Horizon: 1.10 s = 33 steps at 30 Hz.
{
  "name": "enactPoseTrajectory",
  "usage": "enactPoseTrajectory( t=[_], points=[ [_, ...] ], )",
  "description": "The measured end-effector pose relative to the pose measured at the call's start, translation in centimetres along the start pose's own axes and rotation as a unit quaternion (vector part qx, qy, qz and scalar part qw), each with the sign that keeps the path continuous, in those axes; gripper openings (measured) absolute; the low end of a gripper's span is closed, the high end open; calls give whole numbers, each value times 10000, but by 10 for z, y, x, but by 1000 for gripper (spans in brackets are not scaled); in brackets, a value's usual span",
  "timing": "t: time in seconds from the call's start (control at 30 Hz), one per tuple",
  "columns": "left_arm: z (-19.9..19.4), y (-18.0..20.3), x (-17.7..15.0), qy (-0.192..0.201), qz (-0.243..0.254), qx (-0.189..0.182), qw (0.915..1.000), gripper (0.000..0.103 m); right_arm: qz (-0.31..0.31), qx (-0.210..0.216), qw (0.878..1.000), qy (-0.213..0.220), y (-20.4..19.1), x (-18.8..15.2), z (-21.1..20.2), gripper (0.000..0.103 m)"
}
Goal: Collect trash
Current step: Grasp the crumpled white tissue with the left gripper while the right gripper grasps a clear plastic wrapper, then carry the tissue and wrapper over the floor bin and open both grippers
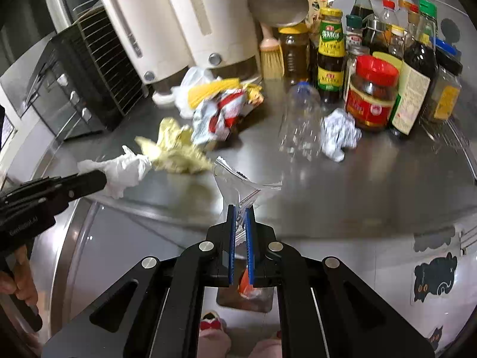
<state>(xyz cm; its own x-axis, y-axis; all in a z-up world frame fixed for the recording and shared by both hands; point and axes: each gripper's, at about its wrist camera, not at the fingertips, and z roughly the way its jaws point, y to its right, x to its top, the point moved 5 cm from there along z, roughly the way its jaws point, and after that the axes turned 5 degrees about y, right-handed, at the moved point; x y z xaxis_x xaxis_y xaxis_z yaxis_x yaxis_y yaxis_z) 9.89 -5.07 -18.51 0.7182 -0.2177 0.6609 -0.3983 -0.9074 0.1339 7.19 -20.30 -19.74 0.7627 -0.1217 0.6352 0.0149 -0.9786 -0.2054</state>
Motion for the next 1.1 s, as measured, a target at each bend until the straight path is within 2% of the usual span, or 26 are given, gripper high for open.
enactPoseTrajectory(
  t=[0.2,0.4,0.6,0.83,1.1],
  points=[
    [-9,0,-47,-253,-63,-8,9997,6,97,35,9997,-227,-8,-39,-8,8],
    [5,-5,-98,-665,-241,-17,9975,6,119,-27,9982,-591,-12,-79,3,8],
    [40,-9,-146,-1175,-359,-7,9924,6,252,-72,9944,-1026,-8,-114,29,8],
    [92,-15,-192,-1715,-512,-9,9839,7,835,25,9842,-1558,8,-153,78,8],
    [153,-15,-223,-2214,-586,-79,9734,7,1158,-15,9721,-2038,17,-184,138,8]
  ],
)
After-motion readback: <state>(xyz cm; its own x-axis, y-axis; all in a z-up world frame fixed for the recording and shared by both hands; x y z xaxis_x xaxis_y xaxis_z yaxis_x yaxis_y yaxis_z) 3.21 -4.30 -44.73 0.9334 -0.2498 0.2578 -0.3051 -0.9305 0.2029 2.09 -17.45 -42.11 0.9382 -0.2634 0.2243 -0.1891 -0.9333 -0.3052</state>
